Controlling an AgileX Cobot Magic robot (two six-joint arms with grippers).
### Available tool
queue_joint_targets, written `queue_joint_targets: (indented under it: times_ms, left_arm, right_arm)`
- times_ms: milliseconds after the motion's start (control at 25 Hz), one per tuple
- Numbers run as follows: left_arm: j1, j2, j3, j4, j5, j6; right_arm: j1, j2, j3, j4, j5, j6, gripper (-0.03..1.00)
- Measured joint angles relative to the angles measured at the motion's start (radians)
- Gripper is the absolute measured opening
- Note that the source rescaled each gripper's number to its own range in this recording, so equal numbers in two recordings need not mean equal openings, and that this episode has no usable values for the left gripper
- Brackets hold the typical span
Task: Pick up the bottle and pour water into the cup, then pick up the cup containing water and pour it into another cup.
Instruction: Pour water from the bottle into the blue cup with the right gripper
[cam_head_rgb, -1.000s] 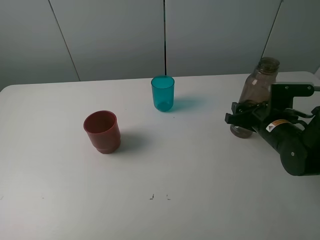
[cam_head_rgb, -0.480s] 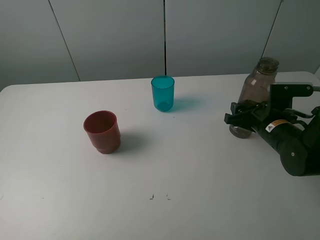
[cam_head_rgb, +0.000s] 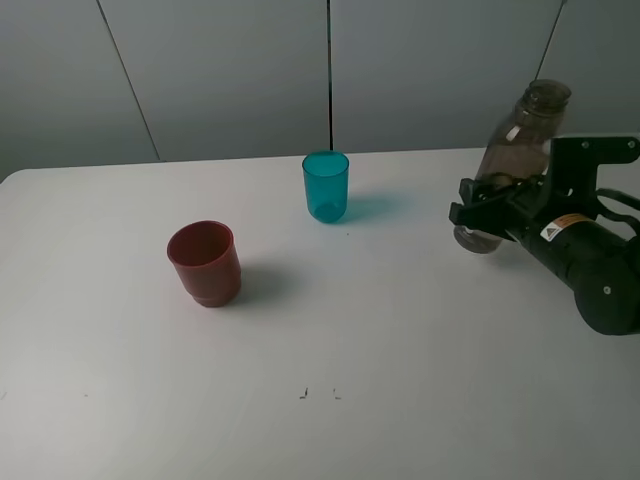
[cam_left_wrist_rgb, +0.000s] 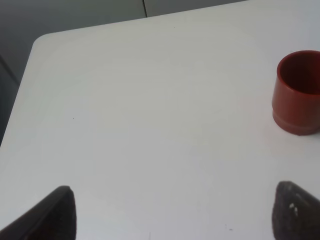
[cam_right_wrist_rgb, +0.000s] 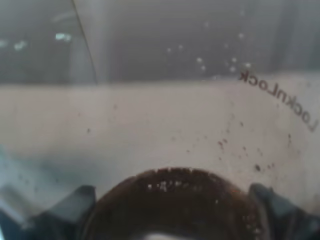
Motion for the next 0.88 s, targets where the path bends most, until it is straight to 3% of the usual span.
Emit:
queue_joint_targets:
  times_ms: [160, 320, 400, 880]
  left_arm:
    - [0.000, 0.000, 0.000, 0.000, 0.000, 0.000]
    - [0.000, 0.000, 0.000, 0.000, 0.000, 0.000]
    - [0.000, 0.000, 0.000, 0.000, 0.000, 0.000]
    - [0.000, 0.000, 0.000, 0.000, 0.000, 0.000]
  right_arm:
    - [0.000, -0.109, -0.033, -0.007, 0.117, -0.050, 0.02]
    - [0.000, -0.166, -0.153, -0.081, 0.402, -0.099, 0.02]
    - [0.000, -0.169, -0.218, -0.124, 0.485, -0.117, 0.02]
    - [0.000, -0.058, -0.534, -0.192, 0.653, -0.159, 0.02]
